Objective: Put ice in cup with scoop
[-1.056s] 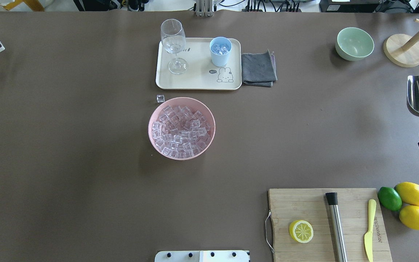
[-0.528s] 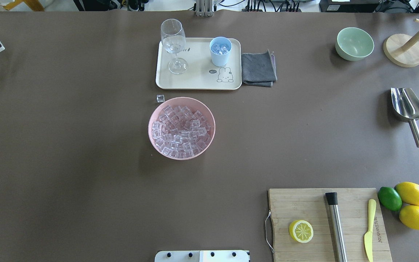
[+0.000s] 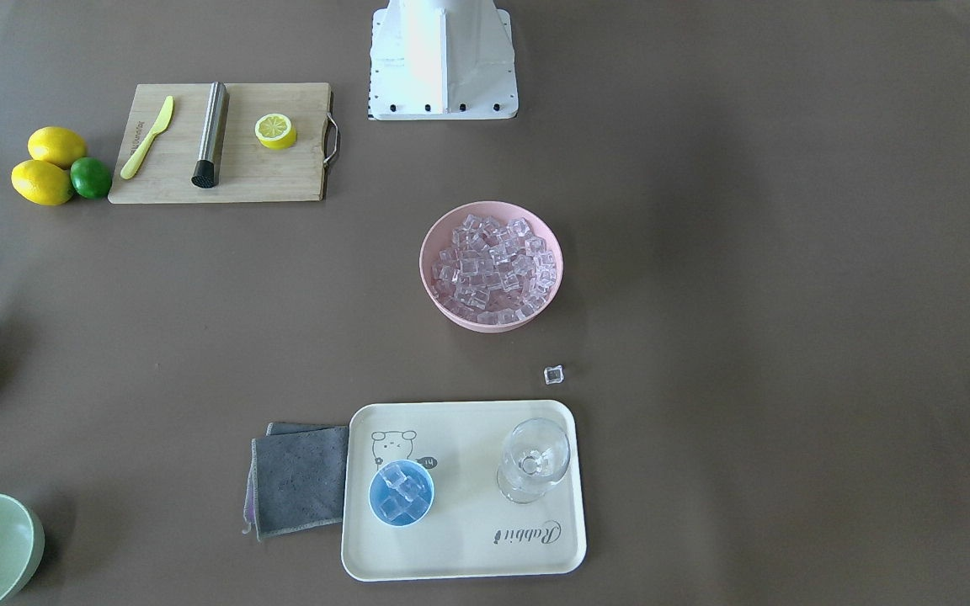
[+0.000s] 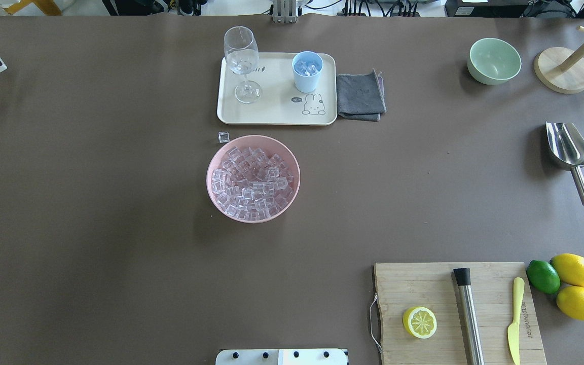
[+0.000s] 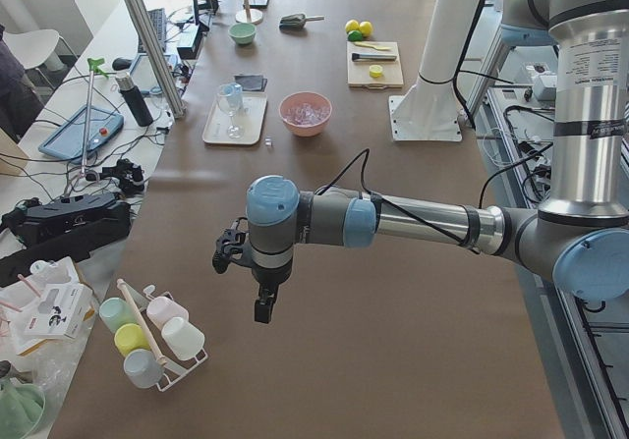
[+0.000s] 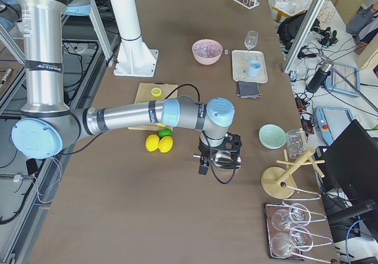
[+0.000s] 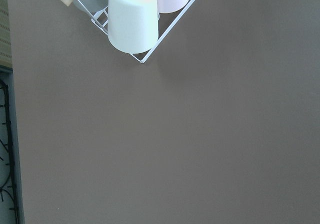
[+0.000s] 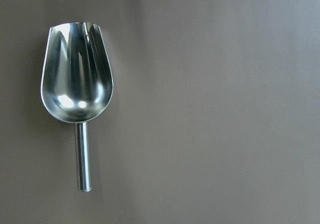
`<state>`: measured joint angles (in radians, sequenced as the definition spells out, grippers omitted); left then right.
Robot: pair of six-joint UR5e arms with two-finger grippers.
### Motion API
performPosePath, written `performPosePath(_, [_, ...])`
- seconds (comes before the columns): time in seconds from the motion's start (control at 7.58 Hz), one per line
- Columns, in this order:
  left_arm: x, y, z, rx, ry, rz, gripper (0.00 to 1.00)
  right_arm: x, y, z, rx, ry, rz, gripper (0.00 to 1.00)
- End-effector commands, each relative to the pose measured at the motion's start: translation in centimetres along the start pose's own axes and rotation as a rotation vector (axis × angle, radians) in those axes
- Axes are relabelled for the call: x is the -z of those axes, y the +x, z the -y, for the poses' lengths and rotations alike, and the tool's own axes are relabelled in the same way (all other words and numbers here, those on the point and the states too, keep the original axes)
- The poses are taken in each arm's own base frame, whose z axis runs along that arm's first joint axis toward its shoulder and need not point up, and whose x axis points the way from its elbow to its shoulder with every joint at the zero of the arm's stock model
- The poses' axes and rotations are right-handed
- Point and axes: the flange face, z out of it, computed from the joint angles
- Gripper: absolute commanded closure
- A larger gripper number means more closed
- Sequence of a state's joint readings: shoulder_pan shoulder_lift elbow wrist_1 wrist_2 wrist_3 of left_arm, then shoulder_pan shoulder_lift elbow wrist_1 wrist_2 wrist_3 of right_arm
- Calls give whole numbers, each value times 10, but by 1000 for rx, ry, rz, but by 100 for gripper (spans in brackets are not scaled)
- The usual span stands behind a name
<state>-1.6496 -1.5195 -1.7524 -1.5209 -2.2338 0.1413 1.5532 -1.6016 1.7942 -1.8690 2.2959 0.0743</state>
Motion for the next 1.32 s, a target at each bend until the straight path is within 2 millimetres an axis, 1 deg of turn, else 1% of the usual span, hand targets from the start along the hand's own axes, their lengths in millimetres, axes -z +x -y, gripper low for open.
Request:
performPosePath(0.0, [-1, 0, 0, 1, -2, -2, 1, 6, 41, -15, 58, -1, 0, 0])
performPosePath(0.13, [-1, -1, 0, 0, -3, 0, 1, 6, 49, -18, 57, 9, 2, 0])
performPosePath(0.26, [-1, 0, 0, -1, -2, 0, 1, 3, 52, -21, 70, 29, -4, 0])
performPosePath(1.19, [-3, 0, 0, -2, -5, -1, 1, 3, 53, -22, 81, 45, -3, 0])
